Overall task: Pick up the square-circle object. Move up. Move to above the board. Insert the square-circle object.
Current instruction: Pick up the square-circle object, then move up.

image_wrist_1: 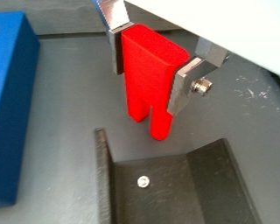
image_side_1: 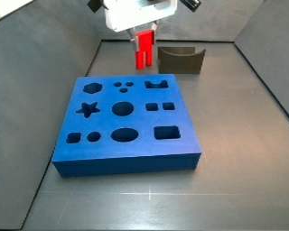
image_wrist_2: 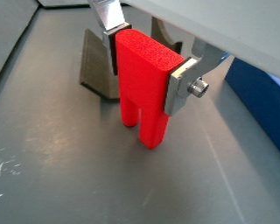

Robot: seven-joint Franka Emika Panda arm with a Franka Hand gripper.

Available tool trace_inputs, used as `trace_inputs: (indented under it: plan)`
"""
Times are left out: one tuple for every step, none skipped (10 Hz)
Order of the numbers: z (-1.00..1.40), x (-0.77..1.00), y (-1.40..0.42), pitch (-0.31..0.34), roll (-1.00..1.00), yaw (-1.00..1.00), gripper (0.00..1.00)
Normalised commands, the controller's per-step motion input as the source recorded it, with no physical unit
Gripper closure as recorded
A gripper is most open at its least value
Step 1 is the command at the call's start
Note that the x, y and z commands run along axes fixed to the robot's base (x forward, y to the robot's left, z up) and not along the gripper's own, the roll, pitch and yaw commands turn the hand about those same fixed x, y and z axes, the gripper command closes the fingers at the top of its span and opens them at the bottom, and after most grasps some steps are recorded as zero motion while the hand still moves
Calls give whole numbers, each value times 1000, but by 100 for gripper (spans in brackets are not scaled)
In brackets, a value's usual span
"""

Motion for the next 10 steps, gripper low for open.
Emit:
trace_inputs:
  plan:
    - [0, 0, 0, 0, 0, 0, 100]
    - [0, 0, 0, 0, 0, 0, 100]
    - [0, 0, 0, 0, 0, 0, 100]
    - [0, 0, 0, 0, 0, 0, 100]
    - [0, 0, 0, 0, 0, 0, 100]
    - [0, 0, 0, 0, 0, 0, 100]
    - [0, 0, 0, 0, 0, 0, 100]
    - [0, 0, 0, 0, 0, 0, 100]
    - [833, 0, 0, 0, 0, 0, 100]
    - [817, -13, 7, 3, 1, 17, 100]
